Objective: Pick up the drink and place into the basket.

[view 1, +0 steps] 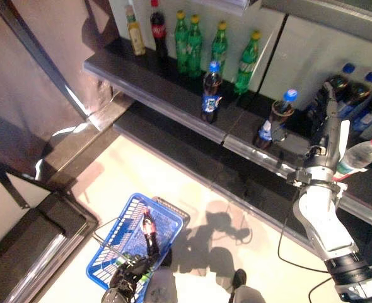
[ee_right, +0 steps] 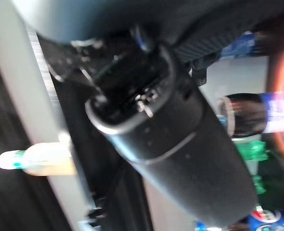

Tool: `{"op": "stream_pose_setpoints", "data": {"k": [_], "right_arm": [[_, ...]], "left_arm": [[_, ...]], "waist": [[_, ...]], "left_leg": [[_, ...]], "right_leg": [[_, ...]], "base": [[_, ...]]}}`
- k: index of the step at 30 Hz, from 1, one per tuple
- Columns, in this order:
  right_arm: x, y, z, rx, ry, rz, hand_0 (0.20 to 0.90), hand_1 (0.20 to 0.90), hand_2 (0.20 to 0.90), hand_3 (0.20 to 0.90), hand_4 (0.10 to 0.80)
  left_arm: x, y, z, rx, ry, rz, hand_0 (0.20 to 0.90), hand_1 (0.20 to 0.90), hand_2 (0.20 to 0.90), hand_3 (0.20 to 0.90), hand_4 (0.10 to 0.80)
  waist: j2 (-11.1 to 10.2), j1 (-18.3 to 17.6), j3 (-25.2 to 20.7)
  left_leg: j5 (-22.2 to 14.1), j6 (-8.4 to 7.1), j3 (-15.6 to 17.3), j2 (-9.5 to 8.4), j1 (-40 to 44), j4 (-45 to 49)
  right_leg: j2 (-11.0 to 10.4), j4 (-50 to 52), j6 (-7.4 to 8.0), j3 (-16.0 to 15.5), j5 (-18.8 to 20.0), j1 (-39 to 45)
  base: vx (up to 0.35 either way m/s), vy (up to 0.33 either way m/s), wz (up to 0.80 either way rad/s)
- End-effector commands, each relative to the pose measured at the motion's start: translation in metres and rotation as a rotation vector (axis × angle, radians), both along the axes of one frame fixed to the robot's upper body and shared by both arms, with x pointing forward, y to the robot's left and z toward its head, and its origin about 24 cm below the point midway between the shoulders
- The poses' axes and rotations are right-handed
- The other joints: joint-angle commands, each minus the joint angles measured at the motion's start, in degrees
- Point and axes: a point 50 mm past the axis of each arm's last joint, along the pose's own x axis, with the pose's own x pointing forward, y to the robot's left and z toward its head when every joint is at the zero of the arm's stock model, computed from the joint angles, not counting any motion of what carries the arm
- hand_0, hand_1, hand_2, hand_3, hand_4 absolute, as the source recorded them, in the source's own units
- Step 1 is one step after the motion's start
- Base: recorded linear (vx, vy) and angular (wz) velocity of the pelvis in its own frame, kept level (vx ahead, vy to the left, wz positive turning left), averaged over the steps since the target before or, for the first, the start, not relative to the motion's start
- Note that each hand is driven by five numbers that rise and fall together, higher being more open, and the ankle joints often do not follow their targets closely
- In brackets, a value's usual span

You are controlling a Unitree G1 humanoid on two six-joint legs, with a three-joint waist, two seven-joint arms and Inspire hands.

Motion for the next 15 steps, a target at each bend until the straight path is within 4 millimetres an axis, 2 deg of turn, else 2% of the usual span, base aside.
{"op": "stream_pose_setpoints", "data": {"k": [1, 7, 11, 15], "right_arm": [[0.001, 0.018, 0.070, -0.055, -0.349, -0.023, 0.900, 0.900, 0.900, 0.900, 0.800], [0.006, 0.016, 0.081, -0.103, -0.389, -0.139, 0.900, 0.900, 0.900, 0.900, 0.800], [0.005, 0.010, 0.089, -0.074, -0.456, -0.254, 0.900, 0.900, 0.900, 0.900, 0.800], [0.003, 0.010, 0.094, -0.026, -0.491, -0.280, 0.900, 0.900, 0.900, 0.900, 0.800]], "left_arm": [[0.003, 0.007, 0.009, 0.031, -0.086, -0.121, 0.300, 0.300, 0.300, 0.200, 0.100], [0.021, 0.002, 0.016, 0.020, -0.151, -0.117, 0.300, 0.300, 0.300, 0.200, 0.100], [0.037, -0.003, 0.024, 0.015, -0.205, -0.120, 0.300, 0.300, 0.300, 0.200, 0.100], [0.045, -0.008, 0.027, 0.006, -0.229, -0.127, 0.300, 0.300, 0.300, 0.200, 0.100]], "waist": [[-1.3, 1.2, 2.3], [-0.6, 0.5, 5.8], [-0.2, -0.3, 8.5], [0.0, -1.0, 10.0]], "left_leg": [[-4.3, -0.83, -3.1, 0.05, -2.1, 6.9], [-4.4, -0.05, -2.8, -0.91, -4.7, 8.4], [-4.3, 0.53, -2.4, -1.26, -7.3, 9.3], [-4.3, 0.90, -2.2, -1.53, -8.3, 9.3]], "right_leg": [[-3.8, 8.0, -1.73, -1.2, -1.0, -4.6], [-4.3, 8.7, -1.82, 0.2, -0.2, -7.8], [-4.1, 9.0, -1.86, 1.1, 0.6, -10.6], [-3.7, 8.8, -1.98, 2.0, 1.2, -12.2]], "base": [[-0.070, 0.058, 0.00], [-0.051, 0.024, 0.03], [-0.073, -0.007, -0.06], [-0.037, -0.014, -0.08]]}}
